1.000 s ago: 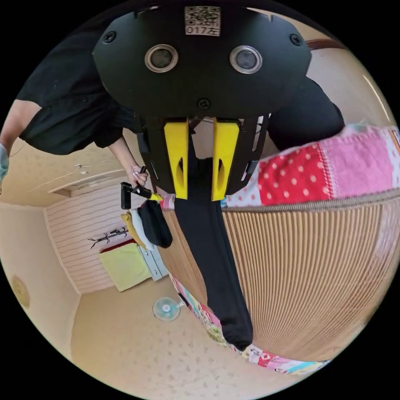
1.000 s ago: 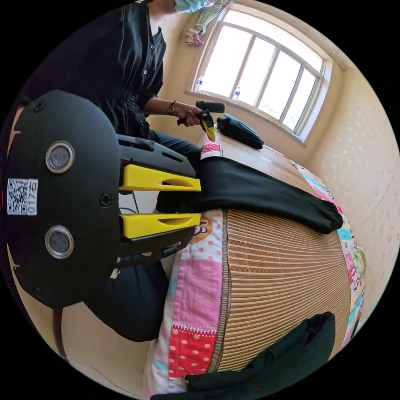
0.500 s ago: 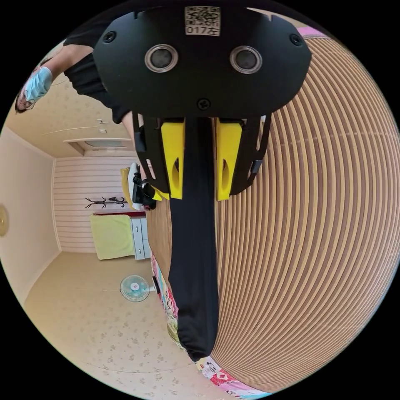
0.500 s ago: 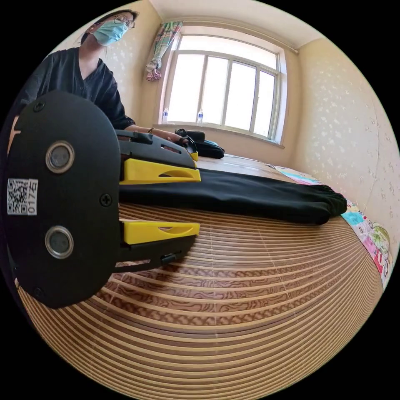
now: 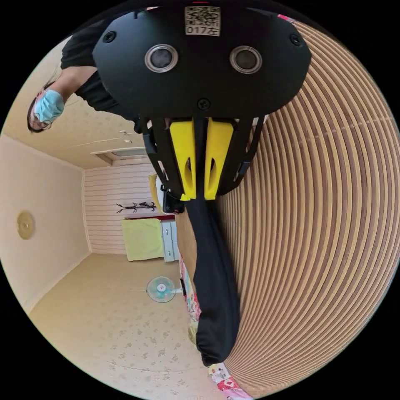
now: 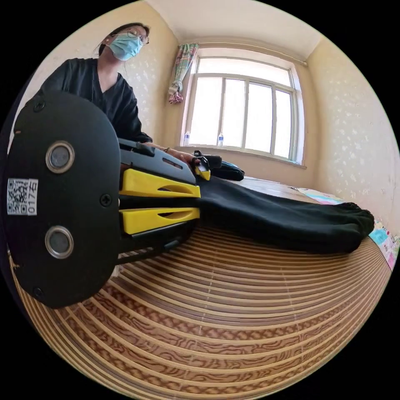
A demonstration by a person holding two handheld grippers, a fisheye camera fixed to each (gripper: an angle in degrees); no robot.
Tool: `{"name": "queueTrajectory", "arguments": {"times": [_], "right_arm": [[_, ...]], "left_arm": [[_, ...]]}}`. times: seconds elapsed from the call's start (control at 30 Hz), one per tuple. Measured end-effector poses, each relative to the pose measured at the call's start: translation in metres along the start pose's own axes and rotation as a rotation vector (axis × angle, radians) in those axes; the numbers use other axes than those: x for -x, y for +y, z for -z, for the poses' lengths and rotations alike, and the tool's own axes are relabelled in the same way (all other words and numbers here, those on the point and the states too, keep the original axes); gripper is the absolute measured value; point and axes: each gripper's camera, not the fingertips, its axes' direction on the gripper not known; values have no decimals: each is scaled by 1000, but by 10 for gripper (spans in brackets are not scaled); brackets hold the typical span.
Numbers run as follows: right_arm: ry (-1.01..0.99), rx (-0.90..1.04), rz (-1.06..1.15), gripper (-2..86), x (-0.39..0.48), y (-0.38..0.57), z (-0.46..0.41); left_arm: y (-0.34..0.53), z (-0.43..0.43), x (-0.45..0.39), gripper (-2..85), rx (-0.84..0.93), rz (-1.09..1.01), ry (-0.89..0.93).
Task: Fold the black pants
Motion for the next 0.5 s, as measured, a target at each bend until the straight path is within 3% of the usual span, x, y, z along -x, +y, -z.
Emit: {"name": "queueTrajectory", "arguments": {"times": [0.13,0.5], "right_arm": [[-141,-57,230,22,82,47,15],[-73,-167,877,10,405,195,35]], "left_arm": [[42,14,-56,38,23,-214,69],[213,66,-319,37,-152,-877,190]]}}
